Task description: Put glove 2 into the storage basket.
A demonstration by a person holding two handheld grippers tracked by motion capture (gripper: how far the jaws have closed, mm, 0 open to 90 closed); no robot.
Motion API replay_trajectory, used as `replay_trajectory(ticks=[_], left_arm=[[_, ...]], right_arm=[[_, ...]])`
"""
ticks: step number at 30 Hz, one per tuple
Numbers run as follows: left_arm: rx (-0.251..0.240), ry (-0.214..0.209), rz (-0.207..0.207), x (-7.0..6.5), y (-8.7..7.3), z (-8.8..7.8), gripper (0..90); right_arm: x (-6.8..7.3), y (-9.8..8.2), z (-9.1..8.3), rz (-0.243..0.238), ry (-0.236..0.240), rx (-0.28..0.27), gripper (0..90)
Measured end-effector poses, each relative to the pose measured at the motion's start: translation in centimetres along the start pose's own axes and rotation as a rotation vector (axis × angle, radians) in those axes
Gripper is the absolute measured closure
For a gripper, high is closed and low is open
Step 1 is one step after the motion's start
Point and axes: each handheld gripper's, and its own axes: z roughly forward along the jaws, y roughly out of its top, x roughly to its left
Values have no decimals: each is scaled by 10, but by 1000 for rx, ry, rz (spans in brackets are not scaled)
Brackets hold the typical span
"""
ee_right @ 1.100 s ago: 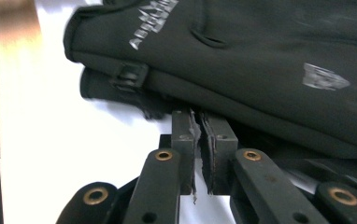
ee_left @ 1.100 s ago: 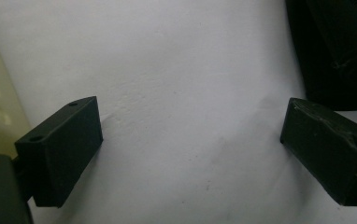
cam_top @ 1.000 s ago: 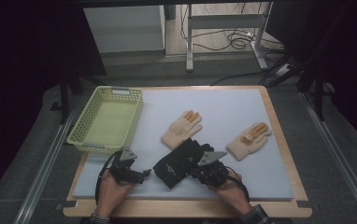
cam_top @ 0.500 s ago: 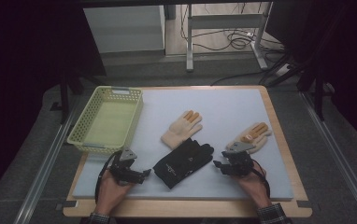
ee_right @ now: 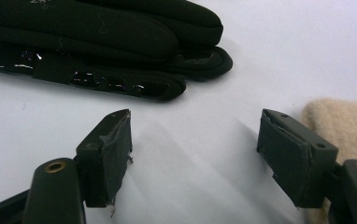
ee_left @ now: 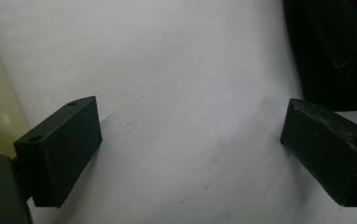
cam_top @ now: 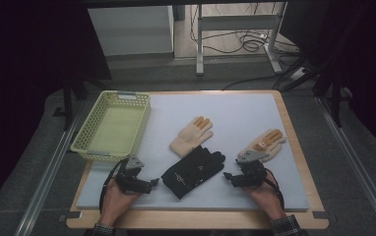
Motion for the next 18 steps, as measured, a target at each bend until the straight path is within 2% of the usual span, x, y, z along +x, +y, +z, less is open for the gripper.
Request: replay_trajectory(ticks=[2, 5, 9, 12, 14, 18], left_arm=[[5, -16, -10, 1, 1, -3, 57], [-11, -52, -24, -1, 7, -10, 52], [-21, -111, 10, -15, 25, -20, 26], [-28, -129, 40, -26, 38, -21, 7], [-23, -148, 66, -34, 51, -19, 0], [-8, -172, 91, -51, 70, -7, 0]], right_arm=[[0, 0, 0, -1, -1, 0, 262], [0, 0, 0, -1, -1, -1, 262], [0, 0, 0, -3, -2, -1, 261], [0, 0, 0, -3, -5, 0, 257], [0, 0, 0, -3, -6, 0, 255], [0, 0, 0, -3, -7, 0, 252]])
